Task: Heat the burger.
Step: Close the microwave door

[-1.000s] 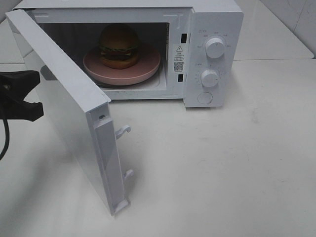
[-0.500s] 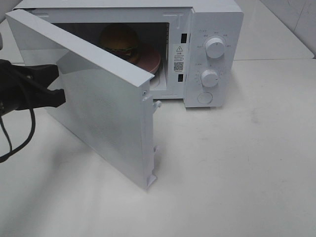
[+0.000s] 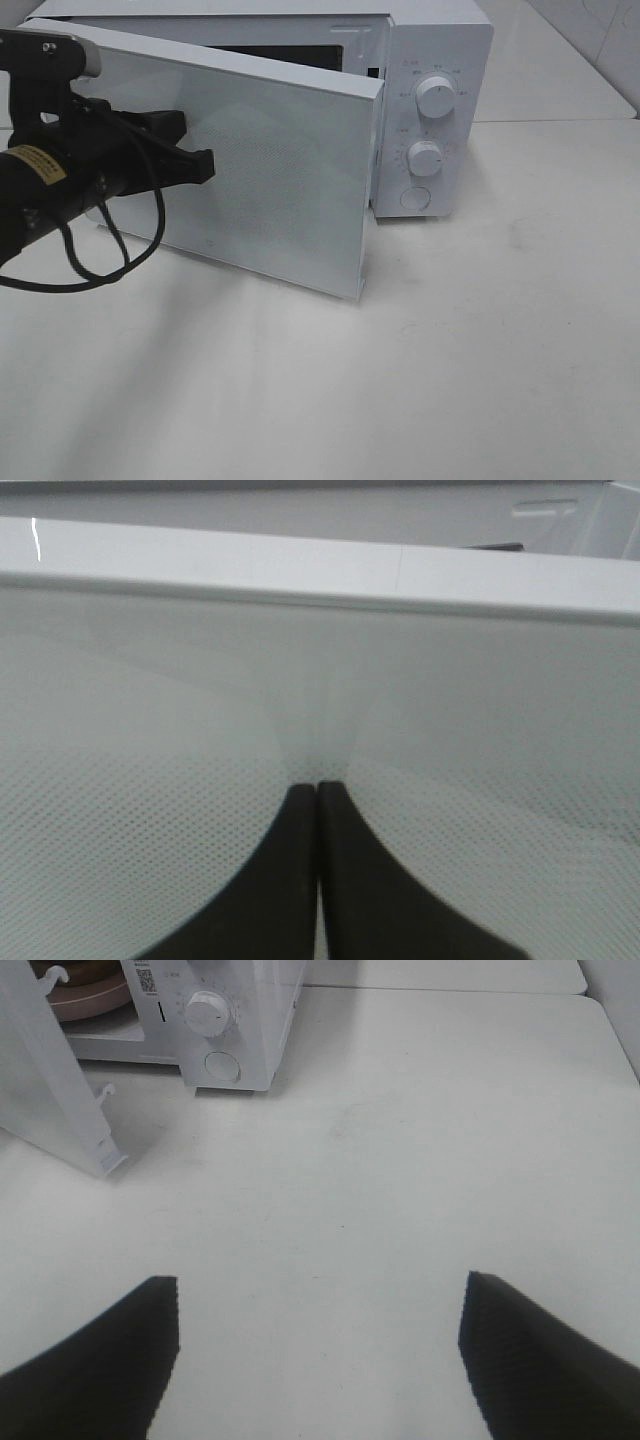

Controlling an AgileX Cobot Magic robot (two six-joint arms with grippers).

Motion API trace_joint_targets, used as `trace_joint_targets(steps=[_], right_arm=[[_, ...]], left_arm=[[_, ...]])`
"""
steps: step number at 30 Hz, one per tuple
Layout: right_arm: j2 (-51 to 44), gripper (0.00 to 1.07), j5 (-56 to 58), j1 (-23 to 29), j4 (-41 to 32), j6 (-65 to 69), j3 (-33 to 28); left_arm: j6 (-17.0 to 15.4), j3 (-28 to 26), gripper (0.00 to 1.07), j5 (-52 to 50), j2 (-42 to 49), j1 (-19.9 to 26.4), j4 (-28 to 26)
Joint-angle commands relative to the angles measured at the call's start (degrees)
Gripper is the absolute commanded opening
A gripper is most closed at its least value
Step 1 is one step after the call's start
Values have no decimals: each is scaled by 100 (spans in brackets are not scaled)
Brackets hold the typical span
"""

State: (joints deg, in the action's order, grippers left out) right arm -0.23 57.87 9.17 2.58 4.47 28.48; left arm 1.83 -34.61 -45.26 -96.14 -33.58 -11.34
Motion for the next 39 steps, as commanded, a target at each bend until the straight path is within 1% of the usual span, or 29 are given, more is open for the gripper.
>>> trace_joint_targets(steps=[1, 3, 5, 7, 8, 9, 10, 11, 13, 14, 15, 16, 18, 19, 21, 23, 27, 28, 31, 32, 35, 37, 38, 39], right_arm=[[-166, 76, -74, -46, -23, 6, -6], [-166, 76, -74, -46, -23, 6, -6], [-166, 76, -74, -46, -23, 6, -6], [-166, 76, -74, -46, -23, 6, -6], [-166, 76, -74, -46, -23, 6, -6], [-166, 76, -74, -46, -23, 6, -6], [-166, 76, -74, -46, -23, 6, -6], [-166, 76, -74, -46, -23, 6, -6], [-166, 76, -74, -46, -23, 6, -6], [-166, 76, -74, -46, -23, 6, -6], [-166, 76, -74, -46, -23, 6, -6], [-166, 76, -74, -46, -23, 6, -6], [-166, 76, -74, -46, -23, 6, -6], [-166, 76, -74, -46, -23, 6, -6], [-166, 76, -74, -46, -23, 6, -6], [-166, 76, -74, -46, -23, 6, -6], [-166, 76, -74, -46, -23, 6, -6], [-166, 76, -74, -46, -23, 6, -6], [-166, 76, -74, -46, -23, 6, -6], [-166, 76, -74, -46, -23, 6, -6], [-166, 76, -74, -46, -23, 6, -6], [-166, 76, -74, -46, -23, 6, -6], [-166, 76, -74, -46, -23, 6, -6], [-166, 76, -74, -46, -23, 6, -6]], left_arm=[[195, -218, 0, -57, -120, -149, -350], [281, -470, 0, -46, -309, -281, -533], [315, -556, 0, -46, -372, -315, -590], [441, -819, 0, -34, -521, -413, -831], [441, -819, 0, -34, -521, -413, -831], [567, -997, 0, -11, -630, -481, -1008], [567, -997, 0, -11, -630, -481, -1008], [682, -1169, 0, 57, -745, -527, -1106], [722, -1238, 0, 103, -785, -550, -1152], [779, -1409, 0, 126, -894, -573, -1238], [779, -1409, 0, 126, -894, -573, -1238], [773, -1587, 0, 201, -991, -573, -1249], [773, -1656, 0, 246, -1054, -573, -1278], [779, -1833, 0, 292, -1163, -573, -1364], [779, -1896, 0, 315, -1197, -573, -1404], [814, -2143, 0, 447, -1324, -573, -1513], [877, -2315, 0, 476, -1427, -573, -1570], [940, -2424, 0, 498, -1490, -573, -1604], [963, -2607, 0, 510, -1593, -573, -1713], [963, -2762, 0, 527, -1667, -573, -1799], [963, -2825, 0, 550, -1707, -573, -1828], [1049, -2979, 0, 550, -1816, -573, -1885], [1197, -3065, 0, 573, -1874, -573, -1960], [1197, -3065, 0, 573, -1874, -573, -1960]])
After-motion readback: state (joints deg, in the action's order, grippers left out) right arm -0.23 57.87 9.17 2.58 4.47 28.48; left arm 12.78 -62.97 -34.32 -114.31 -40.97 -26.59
